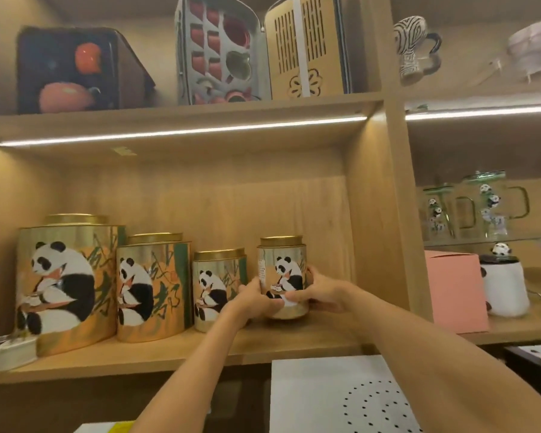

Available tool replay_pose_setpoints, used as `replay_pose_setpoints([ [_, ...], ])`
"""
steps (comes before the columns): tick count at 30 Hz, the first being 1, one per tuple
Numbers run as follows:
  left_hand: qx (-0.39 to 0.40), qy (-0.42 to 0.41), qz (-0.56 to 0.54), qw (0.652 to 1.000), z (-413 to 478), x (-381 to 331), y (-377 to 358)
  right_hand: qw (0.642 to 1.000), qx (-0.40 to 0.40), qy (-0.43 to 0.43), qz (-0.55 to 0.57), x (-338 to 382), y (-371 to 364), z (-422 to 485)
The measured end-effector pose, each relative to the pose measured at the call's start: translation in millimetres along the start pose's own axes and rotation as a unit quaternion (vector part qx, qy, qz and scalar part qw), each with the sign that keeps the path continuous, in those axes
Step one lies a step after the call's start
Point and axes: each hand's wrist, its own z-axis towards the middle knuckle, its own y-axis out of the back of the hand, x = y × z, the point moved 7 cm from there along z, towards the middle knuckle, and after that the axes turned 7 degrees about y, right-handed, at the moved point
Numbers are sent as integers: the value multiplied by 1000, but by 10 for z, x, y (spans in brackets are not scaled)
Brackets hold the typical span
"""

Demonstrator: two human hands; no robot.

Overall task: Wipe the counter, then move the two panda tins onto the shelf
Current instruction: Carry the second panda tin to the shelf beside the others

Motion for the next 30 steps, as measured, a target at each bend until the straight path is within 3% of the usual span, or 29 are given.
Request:
replay_pose_setpoints([
  [6, -139, -12, -10, 990, -8, 174, -55, 995, -27, 19, -89, -206, -70, 204],
  [23, -210, -39, 107, 971, -129, 434, -159, 991, -64, 87, -82, -466, -143, 85],
  [30, -237, -24, 103, 966, -114, 331, -151, 984, -86, 92, -128, -430, -11, 125],
])
